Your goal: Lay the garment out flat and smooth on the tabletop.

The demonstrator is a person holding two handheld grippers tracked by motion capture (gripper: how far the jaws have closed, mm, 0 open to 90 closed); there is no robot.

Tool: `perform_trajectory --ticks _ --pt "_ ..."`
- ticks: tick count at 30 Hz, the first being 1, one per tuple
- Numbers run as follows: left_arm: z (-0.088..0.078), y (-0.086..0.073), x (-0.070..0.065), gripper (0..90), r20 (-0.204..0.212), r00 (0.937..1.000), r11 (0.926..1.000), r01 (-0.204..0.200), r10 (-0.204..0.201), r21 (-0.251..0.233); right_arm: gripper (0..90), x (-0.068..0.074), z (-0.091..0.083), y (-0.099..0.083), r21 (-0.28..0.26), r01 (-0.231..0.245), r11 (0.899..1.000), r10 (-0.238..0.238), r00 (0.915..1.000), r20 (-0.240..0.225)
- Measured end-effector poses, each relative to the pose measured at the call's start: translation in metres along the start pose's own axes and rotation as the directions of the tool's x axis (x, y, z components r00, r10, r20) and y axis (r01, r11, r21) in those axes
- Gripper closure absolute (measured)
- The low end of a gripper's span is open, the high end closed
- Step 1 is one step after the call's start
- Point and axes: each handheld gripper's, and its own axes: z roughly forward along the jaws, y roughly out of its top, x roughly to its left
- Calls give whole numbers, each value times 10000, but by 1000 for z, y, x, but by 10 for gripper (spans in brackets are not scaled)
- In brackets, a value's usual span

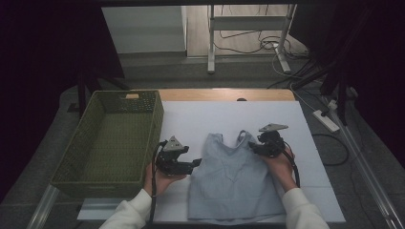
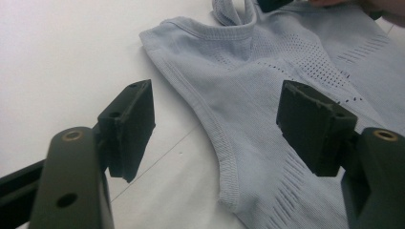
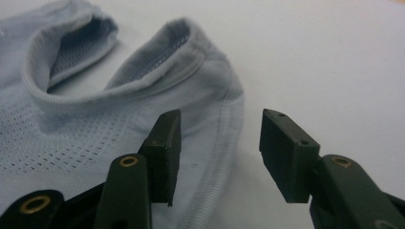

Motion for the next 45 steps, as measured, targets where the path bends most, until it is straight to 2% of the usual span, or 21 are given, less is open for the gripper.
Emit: perform_trajectory --ticks 5,6,9,11,14,18,22,25,27,31,34,37,40,42,45 --pt "0 0 0 293 -2 10000 10000 8 -8 -14 485 12 13 -3 595 499 9970 -498 9988 -28" --pt "0 0 0 293 17 10000 10000 15 -15 -21 485 14 14 -3 437 492 9978 -495 9988 55" --pt "-1 0 0 293 11 10000 10000 14 -13 -43 494 15 14 -3 436 452 9980 -457 9989 91" --pt "-1 0 1 293 13 10000 10000 16 -16 -31 535 15 14 -3 419 479 9980 -478 9989 -27" --pt "-1 0 0 293 18 10000 10000 -1 1 -30 643 19 13 -2 427 867 9953 -865 9962 -69" --pt "-1 1 -1 293 22 10000 10000 -54 54 -45 792 26 12 -1 245 1544 9877 -1542 9880 -86" --pt "-1 1 -1 293 22 10000 10000 -63 63 -40 807 32 6 3 -135 1942 9809 -1941 9810 37" --pt "-1 1 -1 293 19 10000 10000 -30 30 -50 825 34 -4 8 -680 1954 9784 -1955 9807 59" --pt "-1 1 -2 293 25 10000 10000 -64 64 -55 830 36 -8 10 -1063 1771 9784 -1807 9832 -244" --pt "0 1 -2 292 36 9999 9999 -98 98 -34 829 41 -3 12 -966 1680 9810 -1770 9798 -932" --pt "-1 1 -1 292 22 10000 10000 -76 76 -33 800 47 8 9 -488 2011 9784 -2049 9742 -941" --pt "-1 1 -1 292 11 10000 10000 -76 76 -46 728 47 16 5 -140 1974 9802 -1978 9761 -902" --pt "-1 1 -1 292 13 10000 10000 -78 78 -37 622 44 19 4 9 1761 9844 -1756 9820 -696" --pt "-1 1 -1 292 13 10000 10000 -69 69 -33 521 42 19 4 15 1642 9864 -1640 9858 -353" --pt "-1 1 -1 292 8 10000 10000 -60 60 -37 439 38 21 2 185 1053 9943 -1047 9940 -315"
